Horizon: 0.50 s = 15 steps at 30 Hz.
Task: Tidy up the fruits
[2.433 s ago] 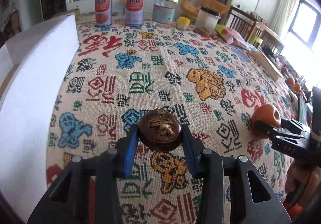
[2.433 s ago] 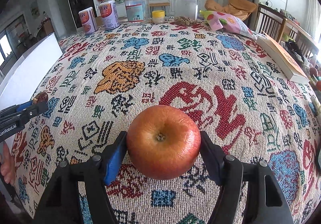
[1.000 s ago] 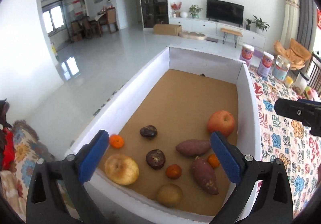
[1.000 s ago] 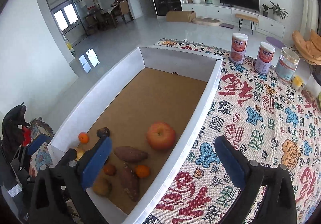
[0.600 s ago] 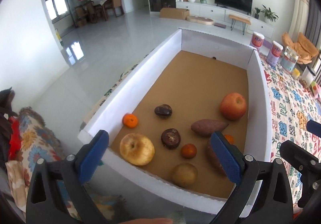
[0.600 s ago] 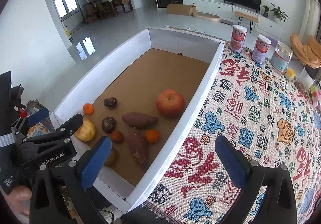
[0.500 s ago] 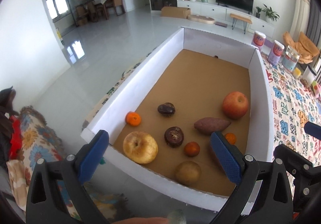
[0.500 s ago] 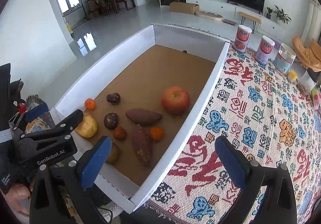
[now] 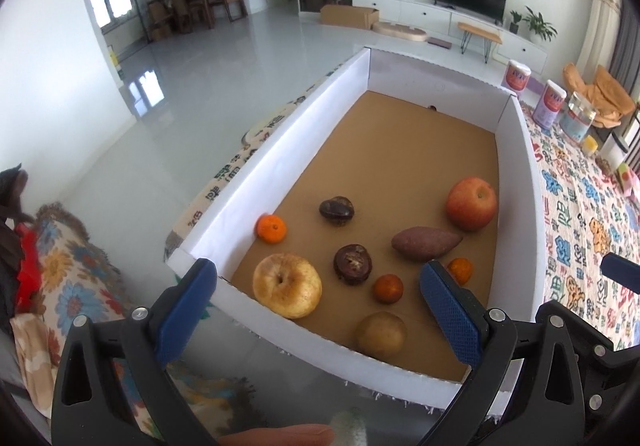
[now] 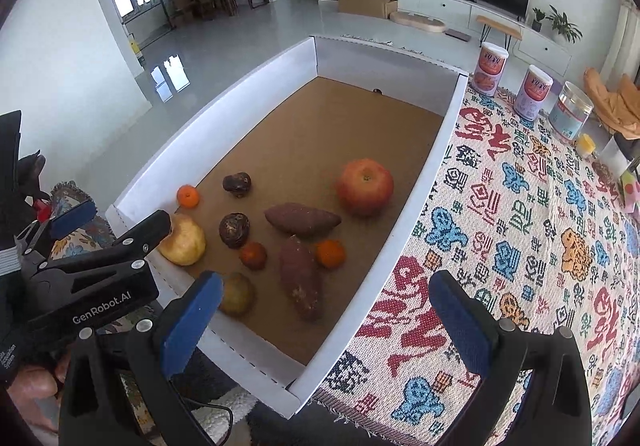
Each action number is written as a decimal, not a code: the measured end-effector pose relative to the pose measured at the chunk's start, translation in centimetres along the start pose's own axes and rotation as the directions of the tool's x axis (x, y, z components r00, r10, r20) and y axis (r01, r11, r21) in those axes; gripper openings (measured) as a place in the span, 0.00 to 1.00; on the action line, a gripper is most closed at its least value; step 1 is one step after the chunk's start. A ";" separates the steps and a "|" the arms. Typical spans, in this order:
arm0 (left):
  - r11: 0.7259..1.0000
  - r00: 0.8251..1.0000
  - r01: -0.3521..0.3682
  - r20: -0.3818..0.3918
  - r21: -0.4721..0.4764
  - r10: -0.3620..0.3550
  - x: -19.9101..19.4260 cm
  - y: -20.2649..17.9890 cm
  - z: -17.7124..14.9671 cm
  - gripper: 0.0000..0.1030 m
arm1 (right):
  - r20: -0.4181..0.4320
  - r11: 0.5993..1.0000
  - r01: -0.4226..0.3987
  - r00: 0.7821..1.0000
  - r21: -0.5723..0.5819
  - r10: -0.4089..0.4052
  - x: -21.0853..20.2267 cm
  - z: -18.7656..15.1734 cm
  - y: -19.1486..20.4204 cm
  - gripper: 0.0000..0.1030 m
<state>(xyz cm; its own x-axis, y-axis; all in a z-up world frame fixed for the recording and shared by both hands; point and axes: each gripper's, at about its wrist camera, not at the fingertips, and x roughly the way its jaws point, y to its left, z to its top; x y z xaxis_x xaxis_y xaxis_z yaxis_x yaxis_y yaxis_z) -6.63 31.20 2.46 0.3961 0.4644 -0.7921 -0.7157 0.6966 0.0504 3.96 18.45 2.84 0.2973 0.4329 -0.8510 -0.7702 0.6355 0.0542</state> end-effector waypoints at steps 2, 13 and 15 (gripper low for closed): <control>1.000 1.000 -0.002 -0.003 0.017 0.002 -0.2 -0.2 0.1 0.99 | 0.002 1.000 0.005 1.000 0.001 -0.005 -0.2 0.0 0.1 0.99; 0.998 0.998 0.063 -0.008 0.027 -0.062 -2.3 -0.7 0.7 0.99 | 0.020 1.000 -0.005 1.000 0.029 0.004 -3.0 0.2 0.1 0.99; 0.998 0.998 0.056 0.013 0.031 -0.056 -3.2 -0.6 1.0 0.99 | 0.027 0.999 -0.012 1.000 0.030 0.012 -3.5 0.3 0.2 0.99</control>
<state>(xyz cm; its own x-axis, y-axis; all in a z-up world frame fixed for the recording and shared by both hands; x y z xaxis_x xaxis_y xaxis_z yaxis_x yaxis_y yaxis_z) -6.91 29.83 5.60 0.4428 0.4314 -0.7860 -0.6743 0.7380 0.0252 2.88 17.24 6.01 0.3034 0.4574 -0.8359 -0.7566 0.6490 0.0805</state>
